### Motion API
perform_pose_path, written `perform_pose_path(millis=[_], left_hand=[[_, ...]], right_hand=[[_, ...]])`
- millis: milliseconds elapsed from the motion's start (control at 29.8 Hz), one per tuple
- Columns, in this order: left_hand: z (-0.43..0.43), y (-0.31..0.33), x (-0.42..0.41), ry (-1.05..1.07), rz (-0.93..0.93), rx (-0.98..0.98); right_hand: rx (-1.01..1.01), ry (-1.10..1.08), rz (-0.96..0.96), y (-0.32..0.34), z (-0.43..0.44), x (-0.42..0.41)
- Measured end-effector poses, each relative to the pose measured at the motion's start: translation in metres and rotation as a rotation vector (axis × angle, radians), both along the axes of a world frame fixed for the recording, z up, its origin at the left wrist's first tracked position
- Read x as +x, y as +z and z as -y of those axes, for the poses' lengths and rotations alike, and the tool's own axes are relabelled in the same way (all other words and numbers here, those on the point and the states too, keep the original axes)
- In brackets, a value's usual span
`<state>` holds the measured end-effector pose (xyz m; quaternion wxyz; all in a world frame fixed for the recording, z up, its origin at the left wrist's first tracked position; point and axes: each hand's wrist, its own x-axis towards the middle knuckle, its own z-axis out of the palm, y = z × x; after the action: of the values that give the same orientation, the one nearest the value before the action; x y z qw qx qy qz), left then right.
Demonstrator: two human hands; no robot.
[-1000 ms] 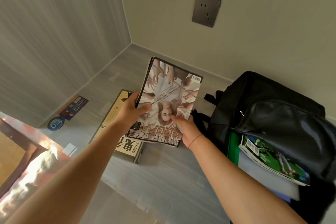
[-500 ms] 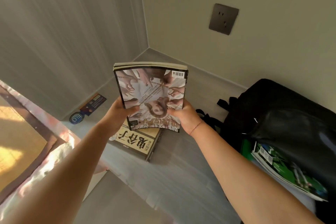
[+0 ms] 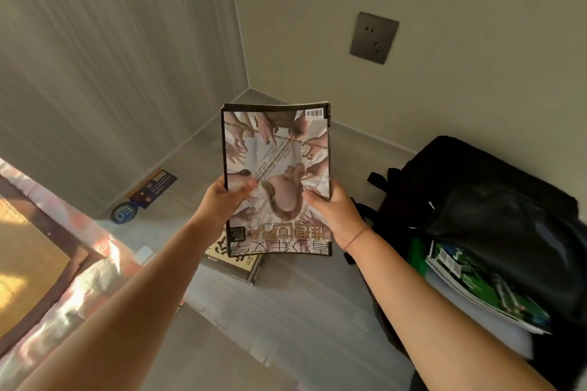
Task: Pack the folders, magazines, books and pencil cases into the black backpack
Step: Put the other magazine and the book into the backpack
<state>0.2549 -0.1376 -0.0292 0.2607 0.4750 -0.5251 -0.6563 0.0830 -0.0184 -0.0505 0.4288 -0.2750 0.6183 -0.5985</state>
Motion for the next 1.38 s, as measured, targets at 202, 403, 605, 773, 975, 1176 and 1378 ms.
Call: perform_pose_path(millis=[202,403,605,773,975,1176,1378], left_hand=[[-0.054,0.005,-0.068,-0.15,-0.056,0.129],[-0.126,0.011,-0.134,-0.295,-0.055,0.202],[-0.192,0.021,-0.176,-0.414,-0.005,0.168],[-0.242,0.016,-0.189,-0.65,0.12,-0.106],[-0.234,-0.005,-0.205,-0.739,0.333,-1.115],[-0.203,-0.021,-0.232,-1.002,0.681,-1.509],[-0.199,-0.013,-0.265,-0.962,0.582,-1.594]], right_hand=[[-0.004,-0.145,0.069,0.015,-0.092,-0.042],[0.072,-0.317,0.095,0.018,-0.183,-0.079],[0.118,-0.422,0.073,0.019,-0.269,-0.086],[0.075,-0.563,0.196,-0.001,-0.338,-0.067],[-0.021,-0.581,0.435,-0.011,-0.41,-0.045],[0.057,-0.532,0.568,-0.031,-0.436,-0.022],[0.095,-0.515,0.612,-0.032,-0.422,-0.006]])
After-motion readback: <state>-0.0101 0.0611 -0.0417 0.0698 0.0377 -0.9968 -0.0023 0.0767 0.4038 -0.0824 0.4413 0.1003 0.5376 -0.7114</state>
